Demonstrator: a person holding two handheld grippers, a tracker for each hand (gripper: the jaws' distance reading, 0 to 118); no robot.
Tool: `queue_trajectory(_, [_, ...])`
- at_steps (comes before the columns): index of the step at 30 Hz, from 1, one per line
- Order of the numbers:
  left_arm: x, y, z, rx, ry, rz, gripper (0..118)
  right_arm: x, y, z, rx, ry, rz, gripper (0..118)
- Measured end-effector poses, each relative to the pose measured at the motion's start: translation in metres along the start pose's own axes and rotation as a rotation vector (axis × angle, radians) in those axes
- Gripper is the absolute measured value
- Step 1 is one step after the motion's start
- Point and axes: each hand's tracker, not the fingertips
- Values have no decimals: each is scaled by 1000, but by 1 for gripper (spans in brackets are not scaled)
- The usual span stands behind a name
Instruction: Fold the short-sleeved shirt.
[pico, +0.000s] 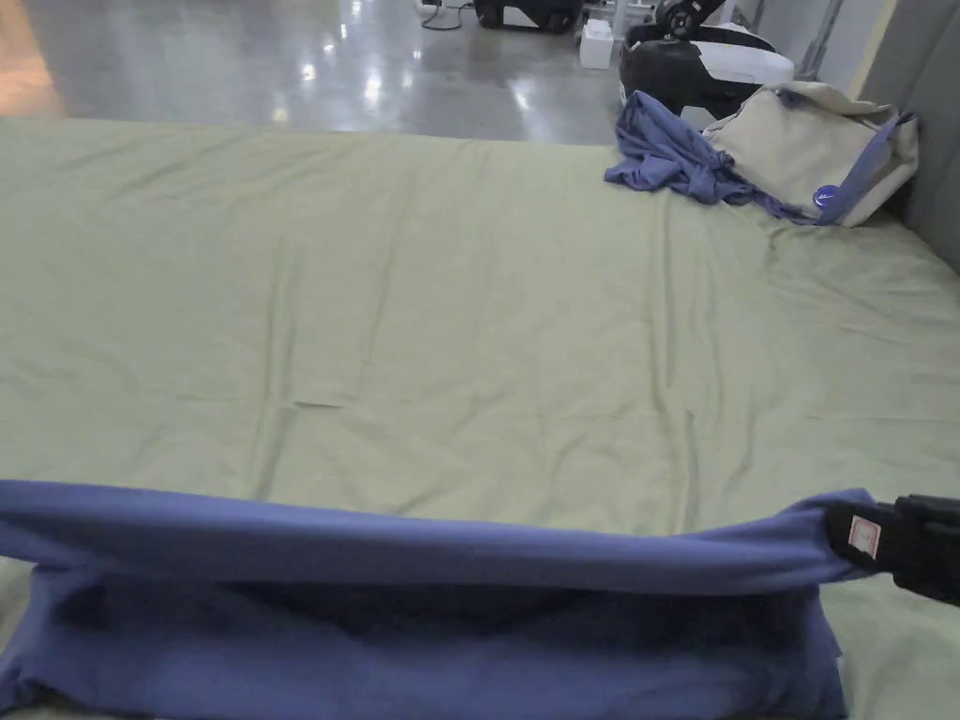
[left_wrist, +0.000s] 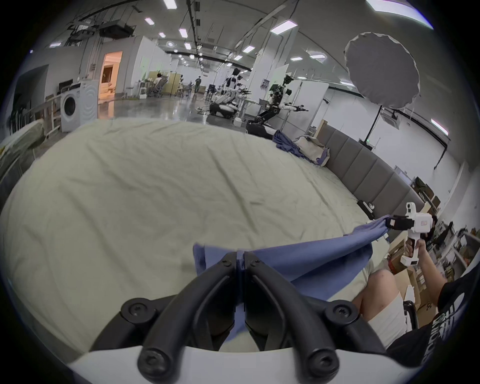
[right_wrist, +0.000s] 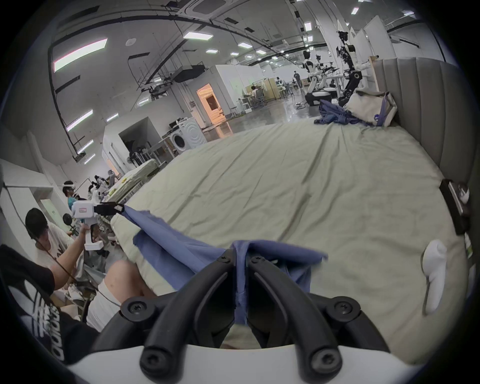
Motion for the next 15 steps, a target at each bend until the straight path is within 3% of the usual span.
queue_trajectory(10, [6,-61,-10,-13,18,94,7,14,-67,-17,-85,-17,-81,8])
queue_trajectory(15, [21,-71,-17,-41,66,54,7,13,-81,-25,-121,-53,-43,8])
